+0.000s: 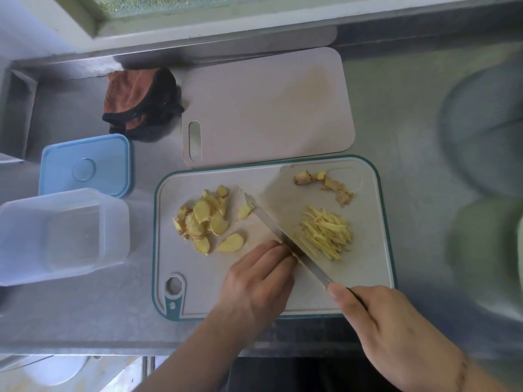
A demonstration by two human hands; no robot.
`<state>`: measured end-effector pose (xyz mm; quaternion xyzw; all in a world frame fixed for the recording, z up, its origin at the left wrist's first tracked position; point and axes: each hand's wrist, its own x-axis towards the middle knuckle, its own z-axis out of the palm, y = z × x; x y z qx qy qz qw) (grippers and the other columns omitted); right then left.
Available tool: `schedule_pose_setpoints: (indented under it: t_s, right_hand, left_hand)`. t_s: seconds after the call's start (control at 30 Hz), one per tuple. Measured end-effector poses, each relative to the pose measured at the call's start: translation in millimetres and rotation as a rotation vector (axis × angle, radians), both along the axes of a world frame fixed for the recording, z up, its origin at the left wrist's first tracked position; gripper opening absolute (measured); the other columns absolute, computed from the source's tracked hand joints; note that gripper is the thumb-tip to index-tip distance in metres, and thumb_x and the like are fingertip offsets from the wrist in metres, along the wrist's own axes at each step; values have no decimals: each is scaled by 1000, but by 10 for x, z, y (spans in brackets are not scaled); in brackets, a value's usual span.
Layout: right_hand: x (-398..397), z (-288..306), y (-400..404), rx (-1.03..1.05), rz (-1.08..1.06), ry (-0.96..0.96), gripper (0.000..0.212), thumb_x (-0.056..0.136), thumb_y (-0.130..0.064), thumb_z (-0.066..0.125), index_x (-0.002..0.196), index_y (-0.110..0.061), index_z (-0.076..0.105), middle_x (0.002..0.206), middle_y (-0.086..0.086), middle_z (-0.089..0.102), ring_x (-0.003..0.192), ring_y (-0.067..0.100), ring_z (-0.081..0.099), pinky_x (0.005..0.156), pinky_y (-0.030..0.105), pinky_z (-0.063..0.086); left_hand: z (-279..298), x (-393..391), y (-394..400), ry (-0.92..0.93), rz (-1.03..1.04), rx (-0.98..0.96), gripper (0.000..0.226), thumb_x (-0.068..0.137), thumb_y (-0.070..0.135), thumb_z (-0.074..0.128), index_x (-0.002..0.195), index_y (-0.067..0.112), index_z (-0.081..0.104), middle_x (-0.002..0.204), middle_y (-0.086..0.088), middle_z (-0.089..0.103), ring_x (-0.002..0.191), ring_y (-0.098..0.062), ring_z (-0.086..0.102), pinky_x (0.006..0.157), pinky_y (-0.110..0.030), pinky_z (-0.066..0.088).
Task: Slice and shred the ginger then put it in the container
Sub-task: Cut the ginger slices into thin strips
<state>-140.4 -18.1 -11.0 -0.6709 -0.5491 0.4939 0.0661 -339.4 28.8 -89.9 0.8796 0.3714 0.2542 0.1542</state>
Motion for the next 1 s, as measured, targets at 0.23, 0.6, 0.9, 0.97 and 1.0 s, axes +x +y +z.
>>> schedule_pose_setpoints:
  t_s: [0.23, 0.6, 0.9, 0.97, 1.0]
  right_hand:
    - [5, 43, -26, -14, -25, 1, 67, 81, -76, 18, 57, -15, 35, 48, 0, 39, 46, 11, 38, 48, 22, 27]
    - [44, 36, -7, -7, 27, -7, 69, 72, -82, 13, 54, -21, 40, 50, -4, 46, 48, 11, 43, 46, 19, 29]
    - [-48, -24, 54, -54, 47, -45, 63, 79, -72, 16, 54, -17, 33, 51, -6, 46, 49, 11, 41, 49, 23, 30]
    - [-48, -66, 83, -41, 45, -57, 62, 80, -72, 18, 53, -18, 34, 48, -7, 45, 47, 11, 41, 47, 23, 29]
    - [-31, -77, 91, -33, 30, -62, 62, 80, -72, 19, 52, -18, 34, 46, -6, 44, 46, 10, 41, 46, 23, 29]
  left_hand:
    - [27, 1, 12, 8, 0, 23, 22, 102, 7, 58, 96, -2, 77, 98, -15, 74, 95, -28, 71, 85, -36, 60]
    - [-16, -8, 23, 15, -20, 23, 11, 94, -1, 68, 98, 0, 78, 103, -11, 76, 99, -27, 72, 86, -37, 59]
    - [-13, -17, 30, -14, -26, -9, 16, 97, 0, 62, 95, -1, 78, 101, -12, 75, 98, -25, 71, 90, -34, 58]
    - [-10, -21, 34, -11, -23, -12, 13, 95, -1, 65, 94, -1, 77, 99, -12, 75, 96, -25, 70, 90, -32, 57]
    - [-13, -30, 37, -6, -26, -15, 11, 93, -2, 67, 93, -1, 77, 98, -11, 75, 95, -24, 70, 90, -32, 57]
